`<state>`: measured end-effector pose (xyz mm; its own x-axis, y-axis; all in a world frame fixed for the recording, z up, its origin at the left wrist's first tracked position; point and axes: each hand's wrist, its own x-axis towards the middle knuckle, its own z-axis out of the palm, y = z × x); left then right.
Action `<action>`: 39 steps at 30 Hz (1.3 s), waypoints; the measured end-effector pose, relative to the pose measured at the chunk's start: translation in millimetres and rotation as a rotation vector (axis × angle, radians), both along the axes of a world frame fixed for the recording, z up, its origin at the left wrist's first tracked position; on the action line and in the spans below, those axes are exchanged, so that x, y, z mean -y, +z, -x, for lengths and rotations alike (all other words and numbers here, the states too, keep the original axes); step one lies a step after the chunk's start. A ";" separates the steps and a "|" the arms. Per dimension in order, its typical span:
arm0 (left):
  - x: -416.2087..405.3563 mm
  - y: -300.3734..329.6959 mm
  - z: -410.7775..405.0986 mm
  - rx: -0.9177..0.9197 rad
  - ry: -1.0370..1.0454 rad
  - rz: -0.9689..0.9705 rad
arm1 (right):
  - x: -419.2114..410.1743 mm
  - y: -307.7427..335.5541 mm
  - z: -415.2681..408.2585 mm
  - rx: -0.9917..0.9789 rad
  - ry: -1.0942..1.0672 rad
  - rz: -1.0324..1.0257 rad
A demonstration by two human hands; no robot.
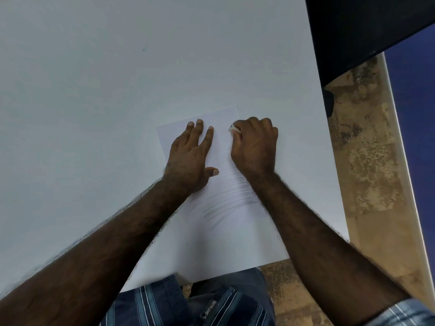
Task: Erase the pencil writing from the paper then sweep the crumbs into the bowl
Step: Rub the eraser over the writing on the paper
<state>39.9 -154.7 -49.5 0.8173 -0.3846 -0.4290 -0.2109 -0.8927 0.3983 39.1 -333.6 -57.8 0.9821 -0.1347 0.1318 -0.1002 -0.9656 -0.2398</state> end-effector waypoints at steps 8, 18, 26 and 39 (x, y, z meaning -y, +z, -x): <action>-1.5 -2.1 1.1 0.035 0.004 0.022 | -23.4 1.1 33.9 -0.043 0.104 -0.038; -2.8 -1.3 3.7 0.054 0.019 0.056 | -40.4 3.3 40.7 -0.090 0.048 -0.070; -2.8 -2.8 2.4 0.022 0.029 0.056 | -18.4 -2.7 -6.8 0.020 -0.101 -0.031; -4.6 -4.5 2.4 0.041 0.016 0.054 | -17.4 -4.6 -29.9 0.013 -0.103 -0.015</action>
<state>37.5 -150.1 -54.0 0.8400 -0.3930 -0.3742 -0.2139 -0.8735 0.4373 69.1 -316.3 -62.4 0.9611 -0.2369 0.1418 -0.1954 -0.9466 -0.2564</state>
